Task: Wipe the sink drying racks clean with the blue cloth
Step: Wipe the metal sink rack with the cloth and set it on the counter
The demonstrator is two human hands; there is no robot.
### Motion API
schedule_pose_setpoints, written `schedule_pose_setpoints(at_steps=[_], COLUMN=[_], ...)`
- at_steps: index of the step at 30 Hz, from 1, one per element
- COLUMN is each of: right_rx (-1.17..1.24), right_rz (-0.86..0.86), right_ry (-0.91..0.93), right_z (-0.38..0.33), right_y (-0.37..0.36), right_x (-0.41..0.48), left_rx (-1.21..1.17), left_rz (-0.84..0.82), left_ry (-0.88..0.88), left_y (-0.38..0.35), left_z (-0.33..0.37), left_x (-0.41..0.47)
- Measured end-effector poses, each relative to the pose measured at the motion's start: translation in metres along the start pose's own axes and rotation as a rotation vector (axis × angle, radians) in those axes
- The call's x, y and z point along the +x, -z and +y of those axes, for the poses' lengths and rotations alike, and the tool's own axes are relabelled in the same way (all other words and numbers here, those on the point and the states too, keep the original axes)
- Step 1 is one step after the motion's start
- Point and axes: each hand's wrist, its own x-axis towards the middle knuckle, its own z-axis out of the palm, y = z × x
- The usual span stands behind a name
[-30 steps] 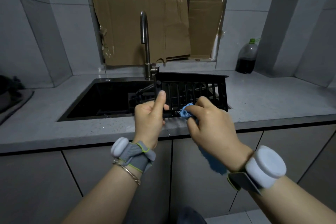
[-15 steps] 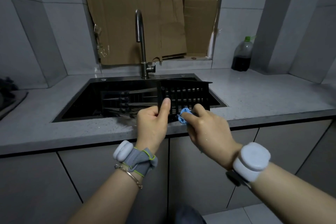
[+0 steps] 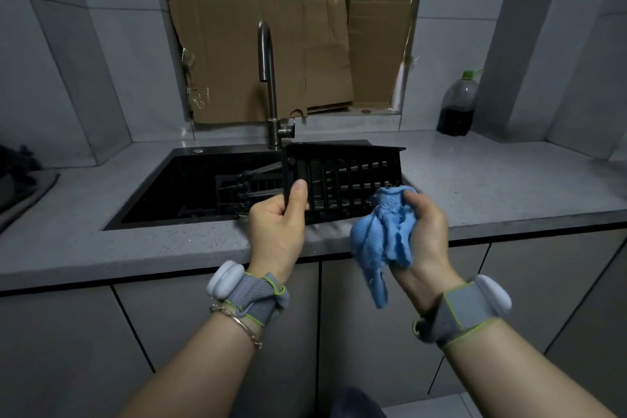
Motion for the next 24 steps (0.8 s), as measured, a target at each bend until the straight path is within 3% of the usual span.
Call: schedule_pose_setpoints(at_steps=[2,4,6,10,12,14,20,24], right_rx=[-0.012,-0.303,-0.695,-1.207,-1.349,-1.398,-1.752,-1.409], right_rz=[-0.02,-0.043,-0.102,-0.314,-0.407,-0.436,-0.171,-0.249], right_ry=[-0.089,-0.02,0.21,0.816,0.946,0.985,1.078,0.866], right_z=[0.0,0.006,0.013,0.039,0.049,0.051,0.036,0.051], right_y=[0.0,-0.003,-0.008,-0.006,0.006,0.012,0.014,0.001], right_x=[-0.001,-0.005,-0.011,-0.016,-0.013,-0.015,-0.009,-0.013], left_rx=[-0.015,-0.024,-0.035,-0.09,-0.118,-0.102,-0.067,-0.059], left_rz=[0.004,-0.006,-0.027,-0.064,-0.037,-0.029,-0.04,0.03], left_ry=[0.037,0.072,0.079,0.053,0.102,0.121,0.097,0.099], left_y=[0.002,0.0,-0.004,-0.007,-0.006,-0.006,-0.02,-0.023], left_z=[-0.003,-0.005,-0.005,-0.002,-0.002,-0.001,-0.003,0.0], left_x=[0.0,-0.002,-0.004,-0.008,-0.005,-0.002,-0.009,-0.006])
